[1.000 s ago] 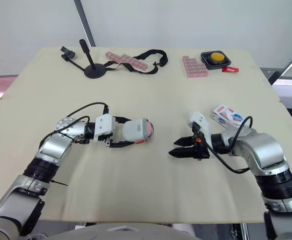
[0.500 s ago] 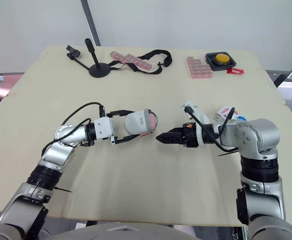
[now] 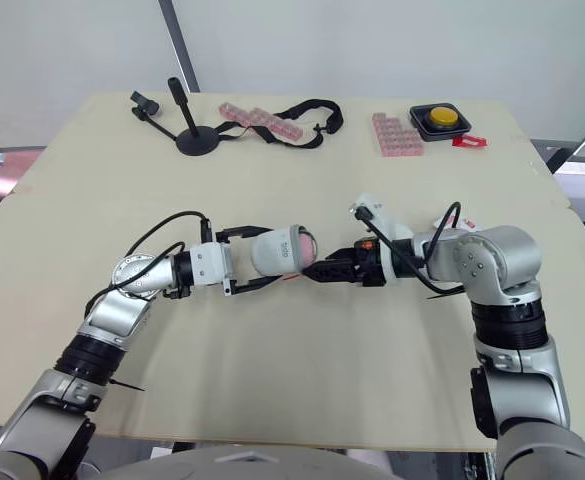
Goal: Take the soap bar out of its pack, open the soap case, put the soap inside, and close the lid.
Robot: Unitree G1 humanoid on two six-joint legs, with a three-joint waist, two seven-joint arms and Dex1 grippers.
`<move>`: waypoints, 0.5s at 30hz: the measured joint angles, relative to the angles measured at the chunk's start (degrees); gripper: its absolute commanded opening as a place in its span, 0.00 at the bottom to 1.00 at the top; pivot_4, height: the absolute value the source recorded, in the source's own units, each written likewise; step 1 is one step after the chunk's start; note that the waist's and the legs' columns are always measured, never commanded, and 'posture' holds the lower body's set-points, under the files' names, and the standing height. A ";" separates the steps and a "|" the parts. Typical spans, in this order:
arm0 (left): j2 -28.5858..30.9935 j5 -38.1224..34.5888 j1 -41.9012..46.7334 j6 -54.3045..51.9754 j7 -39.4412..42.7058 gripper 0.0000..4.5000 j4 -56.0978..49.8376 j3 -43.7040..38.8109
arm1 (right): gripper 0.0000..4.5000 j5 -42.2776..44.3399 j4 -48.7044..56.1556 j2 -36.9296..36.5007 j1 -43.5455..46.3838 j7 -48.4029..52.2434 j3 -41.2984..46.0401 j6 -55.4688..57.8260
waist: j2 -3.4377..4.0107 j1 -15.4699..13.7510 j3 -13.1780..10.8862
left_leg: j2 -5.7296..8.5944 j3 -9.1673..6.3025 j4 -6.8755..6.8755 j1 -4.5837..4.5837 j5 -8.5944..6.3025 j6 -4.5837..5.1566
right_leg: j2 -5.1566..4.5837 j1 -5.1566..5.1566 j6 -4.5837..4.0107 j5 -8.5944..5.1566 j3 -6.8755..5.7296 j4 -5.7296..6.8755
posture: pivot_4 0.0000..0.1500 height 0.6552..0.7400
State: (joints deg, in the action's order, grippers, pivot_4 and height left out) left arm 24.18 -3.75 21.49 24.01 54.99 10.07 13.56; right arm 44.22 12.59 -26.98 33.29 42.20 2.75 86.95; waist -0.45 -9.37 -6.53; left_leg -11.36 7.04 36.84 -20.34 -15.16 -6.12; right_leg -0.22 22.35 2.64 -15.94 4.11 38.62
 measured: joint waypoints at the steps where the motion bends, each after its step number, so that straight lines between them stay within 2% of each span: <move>1: 0.06 0.00 0.00 0.00 -0.03 0.76 0.20 -0.02 | 0.99 0.02 -0.21 0.44 0.06 -0.29 0.07 0.13 | 0.00 0.00 0.00 | 0.00 0.00 0.00 0.00 0.00 0.00 | 0.00 0.00 0.00 0.00 0.00 0.00 | 1.00 1.00; 8: 0.17 0.35 0.03 0.01 -0.07 0.76 0.44 0.07 | 0.99 1.04 -0.61 1.40 0.51 -0.40 0.08 1.15 | 0.00 -0.06 0.00 | 0.00 0.00 0.00 0.01 0.00 0.00 | 0.00 0.00 0.00 0.00 -0.01 0.00 | 1.00 1.00; 15: -0.50 1.07 0.23 0.16 0.12 0.76 0.46 1.14 | 0.99 3.71 -0.06 -1.77 0.53 2.74 -0.70 0.89 | 0.00 -0.01 0.00 | 0.00 0.00 0.00 -0.17 0.00 0.00 | 0.01 -0.01 0.00 0.00 0.02 0.00 | 1.00 1.00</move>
State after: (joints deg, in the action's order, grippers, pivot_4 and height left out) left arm 23.68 -2.68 21.72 24.17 55.11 10.53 14.69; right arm 47.93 12.53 -28.75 33.83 44.93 2.05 87.84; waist -0.45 -9.38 -6.53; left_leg -11.37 7.04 36.84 -20.51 -15.16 -6.13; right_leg -0.21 22.34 2.64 -15.94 4.14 38.62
